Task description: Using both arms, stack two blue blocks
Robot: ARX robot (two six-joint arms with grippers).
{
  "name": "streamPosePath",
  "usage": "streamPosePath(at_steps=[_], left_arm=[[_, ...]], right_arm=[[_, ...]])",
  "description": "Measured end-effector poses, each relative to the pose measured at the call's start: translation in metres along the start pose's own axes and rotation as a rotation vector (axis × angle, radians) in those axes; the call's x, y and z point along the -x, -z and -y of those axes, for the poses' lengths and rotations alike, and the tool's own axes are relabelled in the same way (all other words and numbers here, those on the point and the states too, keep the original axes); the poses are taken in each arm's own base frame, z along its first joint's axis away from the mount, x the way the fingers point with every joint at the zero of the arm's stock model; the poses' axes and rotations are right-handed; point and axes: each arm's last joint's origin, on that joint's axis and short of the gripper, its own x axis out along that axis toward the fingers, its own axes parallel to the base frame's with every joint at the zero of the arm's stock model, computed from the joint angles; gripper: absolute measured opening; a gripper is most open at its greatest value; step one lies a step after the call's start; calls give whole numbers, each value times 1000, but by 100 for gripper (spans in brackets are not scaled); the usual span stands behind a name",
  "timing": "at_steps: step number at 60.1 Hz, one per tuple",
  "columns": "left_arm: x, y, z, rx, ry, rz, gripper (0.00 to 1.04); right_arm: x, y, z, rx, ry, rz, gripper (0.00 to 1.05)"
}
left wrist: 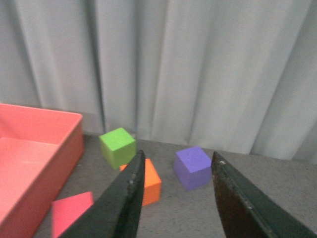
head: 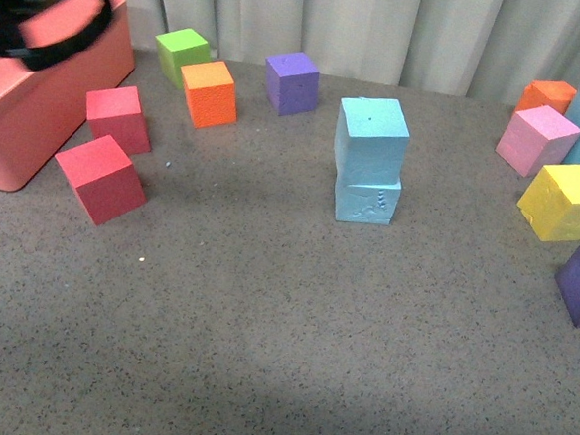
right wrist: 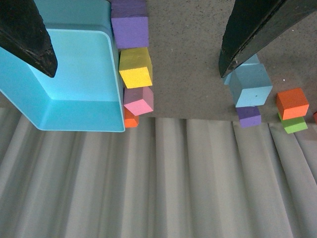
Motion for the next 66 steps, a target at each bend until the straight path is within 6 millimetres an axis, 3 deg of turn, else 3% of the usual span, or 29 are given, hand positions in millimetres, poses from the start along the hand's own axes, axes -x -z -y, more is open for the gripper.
streamPosePath(at_steps=[8,13,33,66], left_arm=[[41,7,-44,-23,-5,-11,17],[59,13,-60,-32,1,-31,3],[130,22,-114,-43,1,-33,4],[176,18,-140,-41,-4,-30,4]], right_arm=[[0,0,0,0,-2,0,95],[0,0,0,0,-2,0,95],[0,0,0,0,-1,0,95],[0,0,0,0,-1,0,95]])
